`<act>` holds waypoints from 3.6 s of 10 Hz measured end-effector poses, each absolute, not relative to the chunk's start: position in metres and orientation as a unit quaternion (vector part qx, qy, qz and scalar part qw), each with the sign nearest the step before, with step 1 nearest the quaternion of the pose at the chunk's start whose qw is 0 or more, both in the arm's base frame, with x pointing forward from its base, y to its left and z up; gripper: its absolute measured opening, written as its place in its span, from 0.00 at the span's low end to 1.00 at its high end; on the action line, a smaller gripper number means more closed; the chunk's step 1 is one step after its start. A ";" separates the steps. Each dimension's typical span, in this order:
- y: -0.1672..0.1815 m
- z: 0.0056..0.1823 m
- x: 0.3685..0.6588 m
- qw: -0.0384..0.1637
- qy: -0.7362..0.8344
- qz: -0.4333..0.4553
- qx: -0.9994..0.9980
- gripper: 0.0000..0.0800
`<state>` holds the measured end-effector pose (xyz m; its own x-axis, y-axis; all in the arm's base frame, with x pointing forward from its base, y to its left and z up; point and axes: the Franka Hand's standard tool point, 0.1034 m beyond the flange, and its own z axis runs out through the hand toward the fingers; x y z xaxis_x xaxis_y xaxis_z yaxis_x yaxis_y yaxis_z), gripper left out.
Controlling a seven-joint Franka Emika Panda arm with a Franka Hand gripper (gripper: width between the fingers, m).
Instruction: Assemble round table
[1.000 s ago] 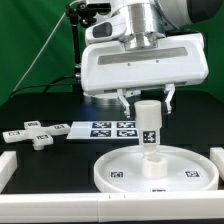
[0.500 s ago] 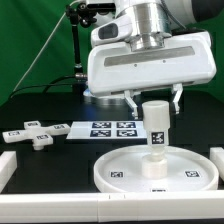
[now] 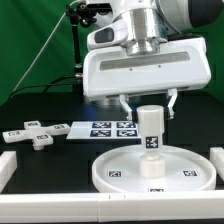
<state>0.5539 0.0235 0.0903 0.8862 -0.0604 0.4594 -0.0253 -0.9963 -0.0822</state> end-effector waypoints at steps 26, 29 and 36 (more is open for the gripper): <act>0.042 0.109 0.559 0.125 -0.030 -0.065 -0.990 0.81; 0.040 0.109 0.564 0.086 -0.126 -0.079 -0.985 0.81; 0.051 0.107 0.567 0.038 -0.264 -0.095 -0.959 0.81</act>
Offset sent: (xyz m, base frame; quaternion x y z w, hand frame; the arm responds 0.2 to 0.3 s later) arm 0.0041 0.0034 -0.0189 0.0146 0.0108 -0.0158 0.9997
